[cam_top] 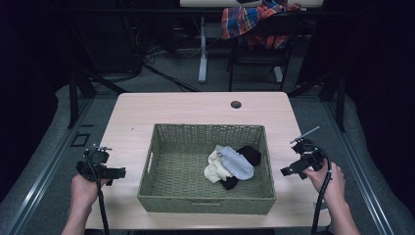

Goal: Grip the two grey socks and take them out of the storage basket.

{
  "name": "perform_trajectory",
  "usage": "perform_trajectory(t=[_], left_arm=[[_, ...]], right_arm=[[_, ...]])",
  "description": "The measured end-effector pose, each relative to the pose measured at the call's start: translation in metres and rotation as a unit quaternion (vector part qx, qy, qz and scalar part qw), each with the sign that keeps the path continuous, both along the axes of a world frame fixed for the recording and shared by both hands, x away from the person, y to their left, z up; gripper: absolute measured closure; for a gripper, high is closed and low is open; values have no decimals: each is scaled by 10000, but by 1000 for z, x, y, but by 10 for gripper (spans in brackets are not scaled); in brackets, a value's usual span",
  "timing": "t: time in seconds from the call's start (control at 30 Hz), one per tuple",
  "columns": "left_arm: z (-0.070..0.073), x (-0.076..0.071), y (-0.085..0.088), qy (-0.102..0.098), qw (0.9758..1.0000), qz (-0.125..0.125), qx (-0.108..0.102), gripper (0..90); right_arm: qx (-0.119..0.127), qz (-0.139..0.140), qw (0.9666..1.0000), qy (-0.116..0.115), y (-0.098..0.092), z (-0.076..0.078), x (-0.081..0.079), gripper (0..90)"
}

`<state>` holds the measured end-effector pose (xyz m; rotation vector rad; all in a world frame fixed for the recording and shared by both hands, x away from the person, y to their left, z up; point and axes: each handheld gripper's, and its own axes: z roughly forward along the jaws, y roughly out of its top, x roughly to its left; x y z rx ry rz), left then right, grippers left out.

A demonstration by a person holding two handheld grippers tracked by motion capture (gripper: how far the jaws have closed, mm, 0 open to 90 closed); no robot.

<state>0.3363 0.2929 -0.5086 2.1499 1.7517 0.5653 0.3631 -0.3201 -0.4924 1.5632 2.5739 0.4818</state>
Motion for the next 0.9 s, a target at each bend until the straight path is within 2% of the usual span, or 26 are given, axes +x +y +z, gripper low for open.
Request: perform_trajectory(t=[0.13,0.17,0.2,0.23,0.37,0.47,0.53,0.57,0.7,0.73,0.77,0.83,0.87,0.9], left_arm=[[0,0,0,-16,10000,3,-7,38],[0,0,0,-13,10000,-1,-13,38],[0,0,0,-9,10000,-2,-27,38],[0,0,0,-9,10000,-2,-27,39],[-1,-1,1,9,10000,-19,-49,38],[0,-2,3,2,10000,-9,-60,39],[1,-2,2,-5,10000,4,-62,39],[1,-2,2,-5,10000,4,-62,39],[0,-2,2,-4,10000,4,-64,38],[0,-2,2,-1,10000,5,-62,39],[0,-2,2,-3,10000,5,-57,39],[1,-2,3,9,10000,-7,-67,39],[1,-2,3,20,10000,-1,-71,39],[1,-2,3,20,10000,-1,-71,39]], right_arm=[[-38,22,10000,25,-1,0,0,7],[69,-73,9999,-38,0,-1,-1,7],[26,-87,9999,-58,1,-1,-1,8],[-88,11,10000,19,0,1,0,7],[-49,-39,10000,-11,2,1,1,7],[-158,42,9999,26,3,4,3,8],[-6,-52,10000,-21,4,4,2,8],[-45,30,10000,37,3,5,3,8],[-49,56,10000,56,3,7,4,8],[75,26,10000,46,4,7,4,8],[1,14,10000,34,4,9,4,8],[39,48,10000,40,4,11,5,8],[164,-52,9998,-50,5,10,4,8],[164,-52,9998,-50,5,10,4,8]])
